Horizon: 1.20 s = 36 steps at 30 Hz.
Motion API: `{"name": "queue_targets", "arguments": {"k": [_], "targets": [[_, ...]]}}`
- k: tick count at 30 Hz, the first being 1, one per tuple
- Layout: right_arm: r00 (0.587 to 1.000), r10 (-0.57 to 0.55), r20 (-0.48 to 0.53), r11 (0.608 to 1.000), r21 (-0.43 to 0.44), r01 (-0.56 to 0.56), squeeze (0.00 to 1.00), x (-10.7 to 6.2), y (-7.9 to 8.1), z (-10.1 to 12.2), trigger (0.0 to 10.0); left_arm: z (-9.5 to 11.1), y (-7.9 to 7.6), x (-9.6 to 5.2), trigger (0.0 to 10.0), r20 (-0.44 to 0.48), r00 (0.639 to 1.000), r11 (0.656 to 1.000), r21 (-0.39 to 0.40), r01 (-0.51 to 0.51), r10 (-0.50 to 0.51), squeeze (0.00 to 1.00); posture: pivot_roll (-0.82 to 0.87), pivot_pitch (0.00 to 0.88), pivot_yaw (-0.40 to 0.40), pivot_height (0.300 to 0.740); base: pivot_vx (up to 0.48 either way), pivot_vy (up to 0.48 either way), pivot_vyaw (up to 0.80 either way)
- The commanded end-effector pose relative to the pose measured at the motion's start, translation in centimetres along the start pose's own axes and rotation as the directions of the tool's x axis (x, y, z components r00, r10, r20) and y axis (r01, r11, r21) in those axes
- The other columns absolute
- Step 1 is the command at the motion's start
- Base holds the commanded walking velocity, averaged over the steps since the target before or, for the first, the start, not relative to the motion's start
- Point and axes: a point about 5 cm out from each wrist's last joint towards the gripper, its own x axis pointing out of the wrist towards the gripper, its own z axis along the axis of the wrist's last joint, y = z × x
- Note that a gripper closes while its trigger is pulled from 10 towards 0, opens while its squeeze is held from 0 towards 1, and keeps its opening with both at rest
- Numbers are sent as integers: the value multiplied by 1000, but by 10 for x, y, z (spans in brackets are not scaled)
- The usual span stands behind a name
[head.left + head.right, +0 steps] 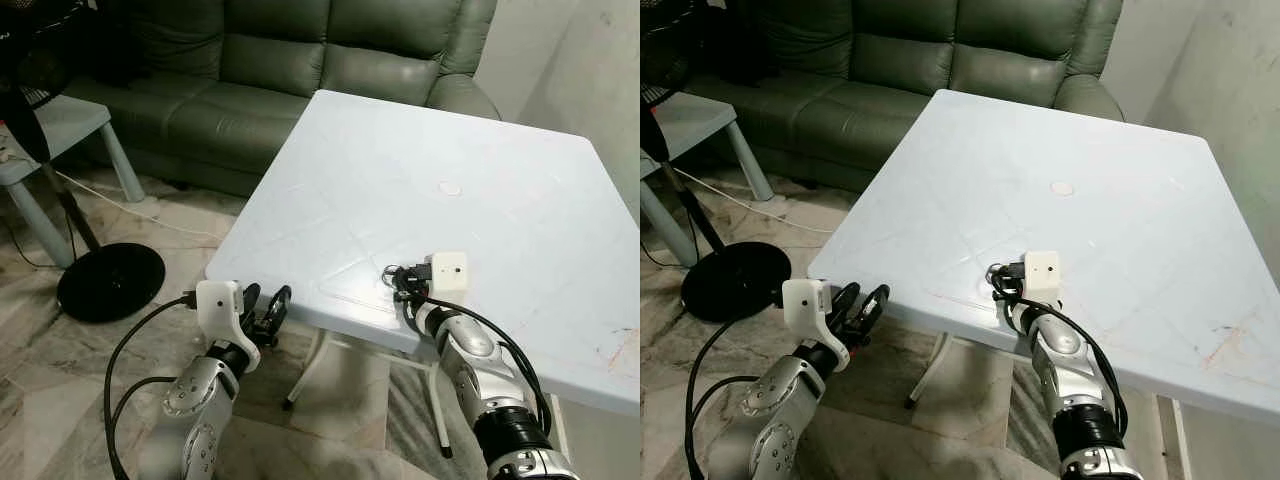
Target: Hang keys on a hook
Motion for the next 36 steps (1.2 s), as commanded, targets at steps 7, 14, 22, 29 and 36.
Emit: {"name": "queue_targets", "arguments": {"k": [7,14,22,29,36], "targets": [[999,-26,27,1000,-11,26,0,0,-4,5,0,-2,-3,0,10000,-10,1000,1000,-4,3,-3,0,103,123,-87,740,0,0,0],[998,-29,62,1000,-2,29,0,0,-4,10,0,-2,-2,0,10000,-9,1000,1000,-3,-1,1,0,103,124,-87,740,0,0,0],[982,-67,178,996,68,55,0,-1,-7,28,0,1,-2,3,10000,4,1000,1000,-6,-9,9,0,103,124,-87,740,0,0,0],[922,-179,342,949,-187,254,0,-6,-17,53,0,4,-1,6,10000,15,1000,1000,-5,-12,12,0,104,117,-87,740,0,0,0],[926,-223,304,936,-197,290,0,-3,-22,54,10000,6,-1,10,10000,25,1000,1000,-9,-11,11,0,97,96,-87,740,0,0,0]]}}
